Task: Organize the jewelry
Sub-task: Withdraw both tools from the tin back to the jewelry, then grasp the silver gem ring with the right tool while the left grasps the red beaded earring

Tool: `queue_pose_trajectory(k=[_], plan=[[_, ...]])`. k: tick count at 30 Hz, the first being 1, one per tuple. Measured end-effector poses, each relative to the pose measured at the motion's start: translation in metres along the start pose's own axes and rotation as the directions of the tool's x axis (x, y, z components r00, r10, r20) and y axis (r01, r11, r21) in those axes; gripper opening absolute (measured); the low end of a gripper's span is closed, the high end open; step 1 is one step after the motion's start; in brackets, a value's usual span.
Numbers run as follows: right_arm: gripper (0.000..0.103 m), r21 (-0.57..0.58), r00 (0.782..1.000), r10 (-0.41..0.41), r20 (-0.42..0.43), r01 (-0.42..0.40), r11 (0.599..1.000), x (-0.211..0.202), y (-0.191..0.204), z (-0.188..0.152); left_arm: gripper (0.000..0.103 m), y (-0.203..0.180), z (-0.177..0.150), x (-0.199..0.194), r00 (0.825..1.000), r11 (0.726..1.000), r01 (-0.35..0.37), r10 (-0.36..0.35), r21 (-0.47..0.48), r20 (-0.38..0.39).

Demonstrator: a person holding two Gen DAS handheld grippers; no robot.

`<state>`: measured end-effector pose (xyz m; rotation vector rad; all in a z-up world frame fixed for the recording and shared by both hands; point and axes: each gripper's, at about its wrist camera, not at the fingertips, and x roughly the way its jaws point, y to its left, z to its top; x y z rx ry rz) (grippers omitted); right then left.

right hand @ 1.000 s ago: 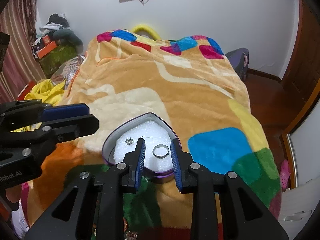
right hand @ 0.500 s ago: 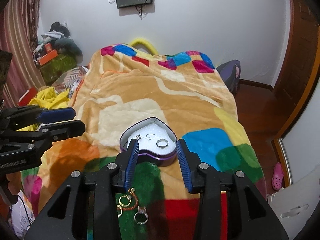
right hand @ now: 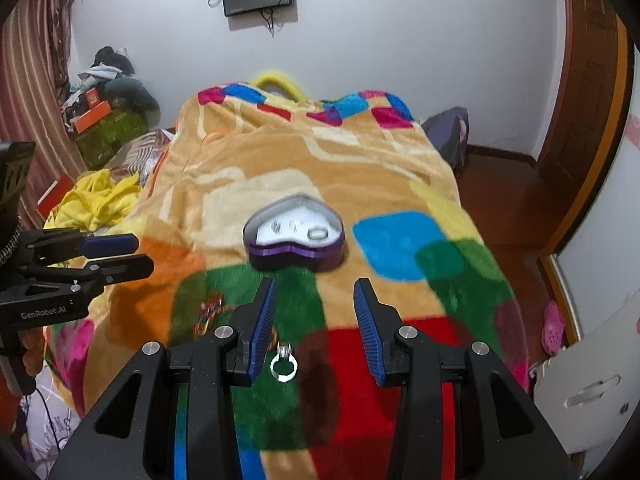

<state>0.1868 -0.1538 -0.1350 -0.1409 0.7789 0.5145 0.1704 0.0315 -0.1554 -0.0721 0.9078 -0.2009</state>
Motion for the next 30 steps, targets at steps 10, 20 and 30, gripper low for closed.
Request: queue_pose_trajectory(k=[10,20,30], plan=[[0.036,0.035,0.994,0.029,-0.105,-0.026,0.999,0.014,-0.004,-0.041,0.041,-0.013,-0.030,0.026,0.995,0.999,0.048,-0.047,0.008,-0.090],[0.036,0.018,0.986,0.057,-0.156,-0.054,0.998,0.032,0.007,-0.059,0.028,-0.013,-0.033,0.045,0.992,0.999,0.053,-0.053,0.001,-0.118],[0.036,-0.029,0.989,0.047,-0.140,-0.051,0.998,0.042,0.014,-0.057,0.023,-0.014,-0.029,0.060,0.990,0.998,0.067,-0.067,-0.005,-0.120]])
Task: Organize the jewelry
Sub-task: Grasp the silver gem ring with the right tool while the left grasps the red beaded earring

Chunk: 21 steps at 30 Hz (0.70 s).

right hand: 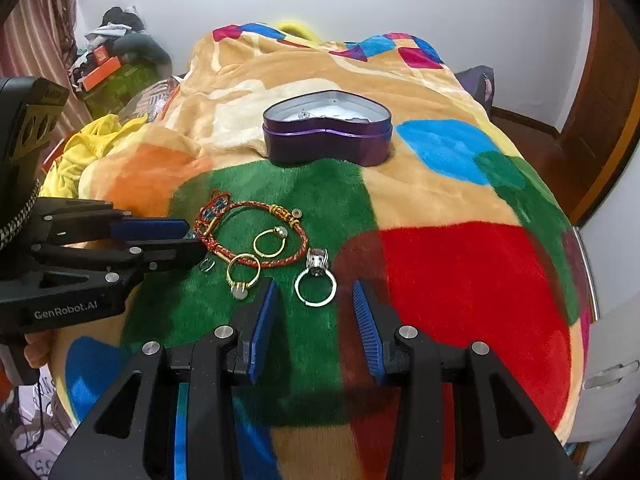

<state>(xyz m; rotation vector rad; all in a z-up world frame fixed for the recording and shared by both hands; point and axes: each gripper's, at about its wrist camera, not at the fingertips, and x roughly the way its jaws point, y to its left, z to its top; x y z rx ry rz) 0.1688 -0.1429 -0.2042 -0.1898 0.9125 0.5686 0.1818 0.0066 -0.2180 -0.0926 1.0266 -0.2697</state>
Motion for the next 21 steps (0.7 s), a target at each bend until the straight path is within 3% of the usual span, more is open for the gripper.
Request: queue_pose_trajectory(k=[4,6,21], plan=[[0.028,0.002,1.000,-0.003,0.014,0.003,1.000,0.003,0.002,0.001,0.017,0.001,0.000,0.000,1.000,1.000,-0.006,0.006,-0.001,0.006],[0.021,0.000,1.000,0.004,0.017,-0.004,1.000,0.004,0.005,0.000,0.007,0.002,0.001,0.001,1.000,1.000,-0.017,0.018,-0.007,0.006],[0.019,0.039,0.998,0.004,0.056,-0.006,0.999,-0.015,0.002,0.006,0.007,0.002,0.009,-0.042,0.993,0.998,-0.049,0.051,-0.026,0.107]])
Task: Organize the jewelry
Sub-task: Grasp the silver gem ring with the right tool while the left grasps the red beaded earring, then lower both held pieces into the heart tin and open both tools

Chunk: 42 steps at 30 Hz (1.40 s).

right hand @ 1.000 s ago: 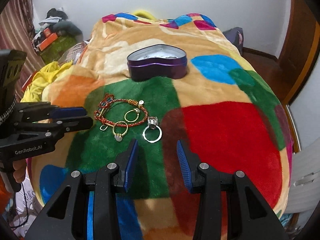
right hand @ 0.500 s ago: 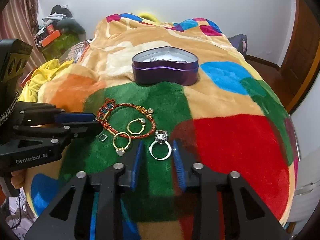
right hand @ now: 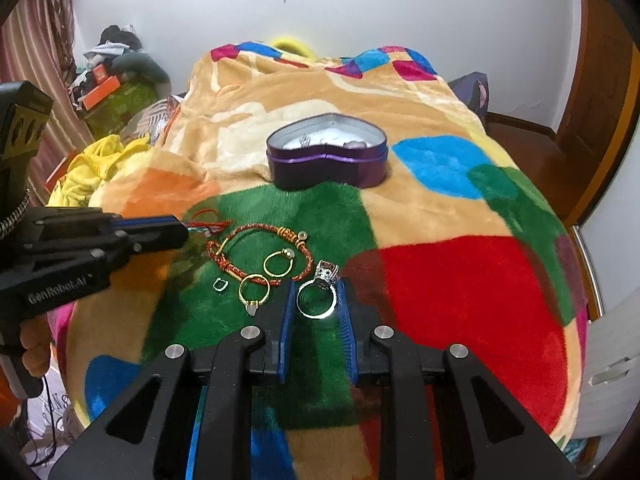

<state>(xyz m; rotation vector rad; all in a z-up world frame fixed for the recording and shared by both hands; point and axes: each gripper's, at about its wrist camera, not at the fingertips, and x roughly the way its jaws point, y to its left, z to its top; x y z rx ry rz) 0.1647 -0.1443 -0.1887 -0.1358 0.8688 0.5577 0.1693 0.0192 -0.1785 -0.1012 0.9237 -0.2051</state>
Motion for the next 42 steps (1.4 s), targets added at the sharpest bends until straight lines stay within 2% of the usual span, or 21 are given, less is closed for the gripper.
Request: queue_pose_trajectory(k=[10,20,33,42], plan=[[0.019,0.009,0.998,-0.018,0.065,0.017,1.000,-0.020,-0.001,0.013,0.007,-0.004,0.020,-0.033,0.995,1.000,-0.018,0.017,0.007,0.097],[0.019,0.004,0.988,-0.031,0.149,0.031,1.000,-0.035,-0.004,0.037,0.007,-0.010,0.045,-0.048,0.986,0.999,-0.024,0.019,0.029,0.168],[0.019,0.003,0.977,-0.034,0.210,0.034,0.999,-0.032,-0.011,0.067,0.007,-0.013,0.078,-0.037,0.977,0.999,0.007,-0.017,0.048,0.214],[0.019,-0.010,0.978,-0.026,0.206,0.029,1.000,-0.012,-0.016,0.085,0.007,-0.013,0.095,-0.009,0.980,0.998,0.040,-0.050,0.057,0.193]])
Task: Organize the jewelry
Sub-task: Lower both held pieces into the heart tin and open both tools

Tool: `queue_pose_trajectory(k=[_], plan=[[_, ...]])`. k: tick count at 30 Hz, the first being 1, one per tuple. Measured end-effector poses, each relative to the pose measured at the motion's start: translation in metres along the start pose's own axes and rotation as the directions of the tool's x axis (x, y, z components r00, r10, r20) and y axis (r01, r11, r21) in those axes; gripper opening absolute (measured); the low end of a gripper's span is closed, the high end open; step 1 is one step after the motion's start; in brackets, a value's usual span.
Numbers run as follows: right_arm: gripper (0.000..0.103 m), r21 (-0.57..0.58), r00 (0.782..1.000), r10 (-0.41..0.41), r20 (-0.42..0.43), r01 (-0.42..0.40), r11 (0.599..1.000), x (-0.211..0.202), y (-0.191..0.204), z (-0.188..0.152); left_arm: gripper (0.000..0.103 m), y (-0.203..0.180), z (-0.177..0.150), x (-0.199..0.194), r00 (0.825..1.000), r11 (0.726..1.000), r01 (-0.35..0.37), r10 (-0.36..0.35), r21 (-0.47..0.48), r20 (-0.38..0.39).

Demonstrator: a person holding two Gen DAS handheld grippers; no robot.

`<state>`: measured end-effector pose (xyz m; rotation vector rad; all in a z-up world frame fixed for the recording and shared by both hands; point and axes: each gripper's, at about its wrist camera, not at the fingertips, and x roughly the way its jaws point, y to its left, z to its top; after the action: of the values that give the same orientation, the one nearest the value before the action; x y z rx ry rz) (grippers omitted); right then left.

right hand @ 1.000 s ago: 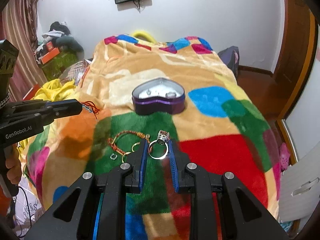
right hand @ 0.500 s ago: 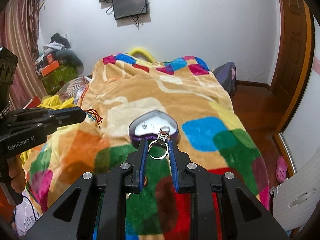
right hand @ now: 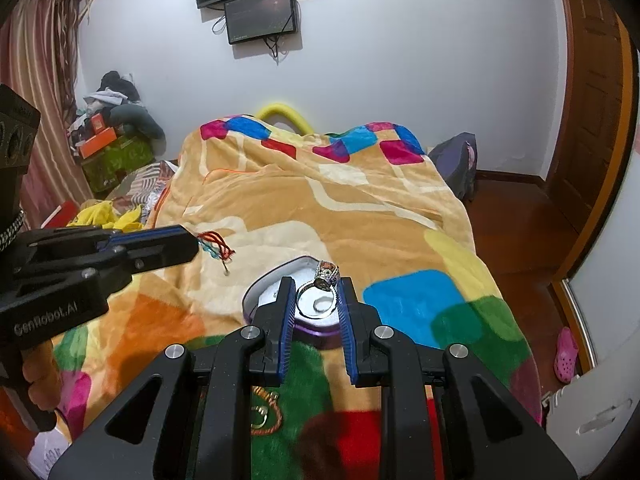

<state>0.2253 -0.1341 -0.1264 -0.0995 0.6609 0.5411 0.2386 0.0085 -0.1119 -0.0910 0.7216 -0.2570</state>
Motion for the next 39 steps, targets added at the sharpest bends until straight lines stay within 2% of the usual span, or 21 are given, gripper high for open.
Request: queue_pose_trajectory(k=[18,27,39], plan=[[0.019,0.001,0.992,0.047,-0.117,-0.047,0.999,0.060,-0.012,0.000,0.007,0.017,-0.018,0.062,0.989,0.997,0.052,-0.058,-0.048,-0.133],[0.019,-0.014,0.987,0.059,-0.152,-0.062,0.998,0.075,-0.012,-0.003,0.007,0.021,-0.020,0.073,0.987,0.997,0.056,-0.064,-0.054,-0.150],[0.019,-0.025,0.979,0.064,-0.192,-0.070,0.997,0.079,-0.011,-0.002,0.007,0.021,-0.020,0.067,0.988,0.998,0.035,-0.042,-0.051,-0.147]])
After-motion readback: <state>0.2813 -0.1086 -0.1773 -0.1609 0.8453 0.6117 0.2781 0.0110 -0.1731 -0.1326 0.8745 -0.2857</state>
